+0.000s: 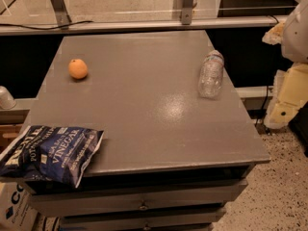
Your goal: Move water bottle near orange
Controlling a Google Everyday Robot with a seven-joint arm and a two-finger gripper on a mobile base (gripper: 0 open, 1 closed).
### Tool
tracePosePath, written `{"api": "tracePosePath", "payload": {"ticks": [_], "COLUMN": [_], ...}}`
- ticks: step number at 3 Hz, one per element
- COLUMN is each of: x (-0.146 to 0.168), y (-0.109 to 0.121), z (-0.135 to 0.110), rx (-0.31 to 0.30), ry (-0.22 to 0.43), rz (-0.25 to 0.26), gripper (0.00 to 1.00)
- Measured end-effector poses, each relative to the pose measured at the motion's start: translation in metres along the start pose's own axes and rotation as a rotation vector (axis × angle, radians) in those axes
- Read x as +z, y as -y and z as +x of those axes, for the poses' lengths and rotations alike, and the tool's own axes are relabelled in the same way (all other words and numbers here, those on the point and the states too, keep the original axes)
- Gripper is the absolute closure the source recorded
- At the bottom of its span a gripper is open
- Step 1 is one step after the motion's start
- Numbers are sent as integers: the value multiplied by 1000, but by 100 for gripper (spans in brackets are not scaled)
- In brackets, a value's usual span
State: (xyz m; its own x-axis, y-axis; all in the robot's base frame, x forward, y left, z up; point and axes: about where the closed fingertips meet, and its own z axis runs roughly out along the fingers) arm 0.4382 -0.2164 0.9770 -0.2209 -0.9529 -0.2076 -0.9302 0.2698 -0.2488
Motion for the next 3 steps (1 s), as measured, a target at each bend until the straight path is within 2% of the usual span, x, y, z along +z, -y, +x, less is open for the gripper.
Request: {"api": "tracePosePath", "payload": {"ticks": [1,2,3], "x": [0,7,27], "y": [0,13,43], "z": [0,-3,-9], "rx": [0,-58,-159], "ry": [0,12,21], "rz": [0,41,98], "gripper": [0,0,0]}}
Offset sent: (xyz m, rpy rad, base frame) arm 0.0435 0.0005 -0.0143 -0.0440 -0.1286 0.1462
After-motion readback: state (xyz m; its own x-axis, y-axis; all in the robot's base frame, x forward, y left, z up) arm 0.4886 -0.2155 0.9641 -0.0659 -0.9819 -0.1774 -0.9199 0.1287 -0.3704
